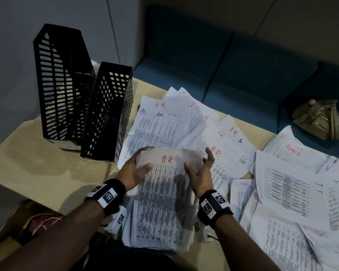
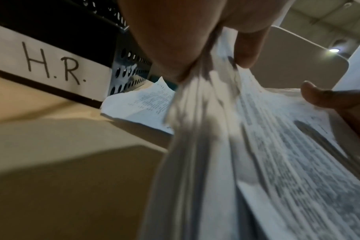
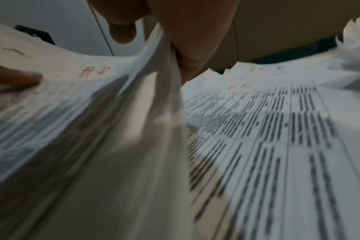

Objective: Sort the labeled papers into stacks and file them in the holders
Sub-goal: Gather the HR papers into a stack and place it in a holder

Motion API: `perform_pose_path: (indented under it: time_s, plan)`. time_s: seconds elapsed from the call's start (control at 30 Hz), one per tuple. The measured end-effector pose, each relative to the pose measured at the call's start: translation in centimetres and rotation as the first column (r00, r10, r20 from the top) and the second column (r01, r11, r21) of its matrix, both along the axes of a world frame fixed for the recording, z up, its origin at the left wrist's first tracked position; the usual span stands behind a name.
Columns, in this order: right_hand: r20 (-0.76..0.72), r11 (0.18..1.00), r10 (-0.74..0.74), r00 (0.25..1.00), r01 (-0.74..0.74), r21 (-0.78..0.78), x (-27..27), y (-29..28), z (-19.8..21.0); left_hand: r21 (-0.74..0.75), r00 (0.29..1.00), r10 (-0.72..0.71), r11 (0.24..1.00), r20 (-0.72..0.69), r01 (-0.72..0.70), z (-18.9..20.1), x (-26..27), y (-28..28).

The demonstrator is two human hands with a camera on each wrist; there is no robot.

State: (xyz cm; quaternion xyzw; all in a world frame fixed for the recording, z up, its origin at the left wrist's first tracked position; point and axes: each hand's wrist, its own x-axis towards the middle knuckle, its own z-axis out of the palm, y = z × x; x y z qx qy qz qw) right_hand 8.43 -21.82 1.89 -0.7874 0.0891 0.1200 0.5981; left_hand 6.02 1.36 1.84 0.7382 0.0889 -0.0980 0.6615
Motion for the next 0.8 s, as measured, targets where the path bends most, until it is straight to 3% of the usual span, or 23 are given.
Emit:
perform_pose_path:
  time_s: [0.1,0.27,0.53,0.67,0.73,0.8]
  plan:
    - [0.229,0.977,0.085,0.97,-0.036,-0.209,1.1,-0.9,0.1,-0.003,0.999,-0.028,1.0,0.043,0.029,0.1,0.3,-0.1]
    - [0.217,0.91,0.161,0.963,-0.06,-0.41,1.6,-0.5,0.7,0.036,0.995,-0.076,0.997,0.07,0.074,0.2,1.2,-1.4]
    - [0.192,0.882,0.188,0.963,-0.079,-0.465,1.1,-2.7,-0.5,0.148,0.993,-0.095,0.985,0.069,0.084,-0.5,0.4,-0.8]
    - [0.131,0.93,0.024,0.991,0.027,-0.367,1.1,-2.0,-1.1,-0.04,1.0,0.009,0.999,-0.01,-0.009,0.0,0.1,-1.4]
    - [0.118,0.945,-0.032,0.992,0.069,-0.319,1.2,-1.8,-1.4,-0.154,0.99,0.064,0.985,-0.128,-0.084,-0.9,-0.3,-1.1]
    - [0.144,0.949,-0.06,0.988,0.101,-0.299,1.3,-1.8,-1.5,-0.089,0.966,0.039,0.994,-0.256,-0.063,-2.0,-1.2,-0.8]
